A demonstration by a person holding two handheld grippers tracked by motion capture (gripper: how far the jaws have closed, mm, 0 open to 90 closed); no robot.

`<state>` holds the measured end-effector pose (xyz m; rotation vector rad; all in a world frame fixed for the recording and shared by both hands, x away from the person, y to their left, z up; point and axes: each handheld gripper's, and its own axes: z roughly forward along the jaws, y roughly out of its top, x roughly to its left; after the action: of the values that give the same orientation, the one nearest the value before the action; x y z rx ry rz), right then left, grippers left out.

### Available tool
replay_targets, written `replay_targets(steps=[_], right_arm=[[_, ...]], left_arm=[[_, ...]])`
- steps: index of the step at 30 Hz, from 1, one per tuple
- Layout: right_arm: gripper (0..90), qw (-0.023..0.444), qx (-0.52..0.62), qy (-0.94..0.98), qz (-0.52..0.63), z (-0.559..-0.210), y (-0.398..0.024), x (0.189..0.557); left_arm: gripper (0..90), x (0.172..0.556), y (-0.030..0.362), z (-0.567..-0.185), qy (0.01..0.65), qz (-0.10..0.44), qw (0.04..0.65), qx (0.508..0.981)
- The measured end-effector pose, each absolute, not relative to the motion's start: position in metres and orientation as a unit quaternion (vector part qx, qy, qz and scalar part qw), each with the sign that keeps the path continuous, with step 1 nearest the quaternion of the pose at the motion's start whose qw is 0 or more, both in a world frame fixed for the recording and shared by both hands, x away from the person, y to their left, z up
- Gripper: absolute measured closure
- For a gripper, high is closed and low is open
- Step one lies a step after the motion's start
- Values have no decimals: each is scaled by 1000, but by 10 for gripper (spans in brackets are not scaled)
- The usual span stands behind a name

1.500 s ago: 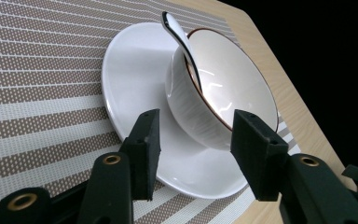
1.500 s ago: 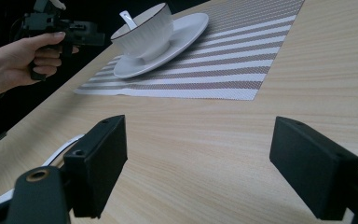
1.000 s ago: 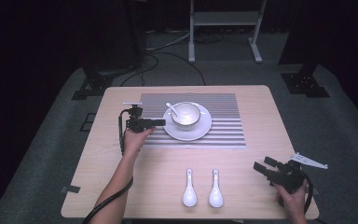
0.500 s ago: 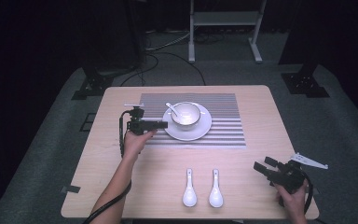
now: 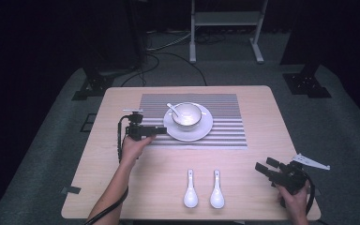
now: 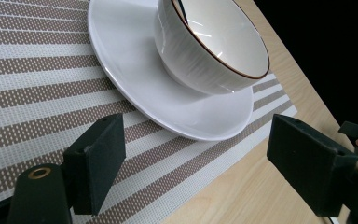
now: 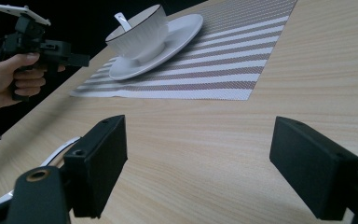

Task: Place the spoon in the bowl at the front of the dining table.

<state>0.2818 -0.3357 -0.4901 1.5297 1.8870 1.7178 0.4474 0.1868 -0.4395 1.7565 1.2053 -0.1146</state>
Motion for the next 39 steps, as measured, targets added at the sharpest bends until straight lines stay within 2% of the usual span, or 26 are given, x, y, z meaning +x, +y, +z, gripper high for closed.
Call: replay_targets(steps=[1, 17, 19, 39], right_arm=[[179, 83, 513, 632, 575, -490, -336, 282], [179, 86, 516, 630, 575, -490, -336, 282], [179, 85, 517, 628, 575, -490, -337, 281], [179, 87, 523, 625, 573, -491, -337, 281]], left_arm=[[162, 445, 186, -439, 495, -48, 481, 722], [158, 432, 183, -443, 484, -40, 469, 738], [103, 431, 183, -444, 488, -40, 464, 738], [99, 407, 187, -451, 472, -49, 478, 739]])
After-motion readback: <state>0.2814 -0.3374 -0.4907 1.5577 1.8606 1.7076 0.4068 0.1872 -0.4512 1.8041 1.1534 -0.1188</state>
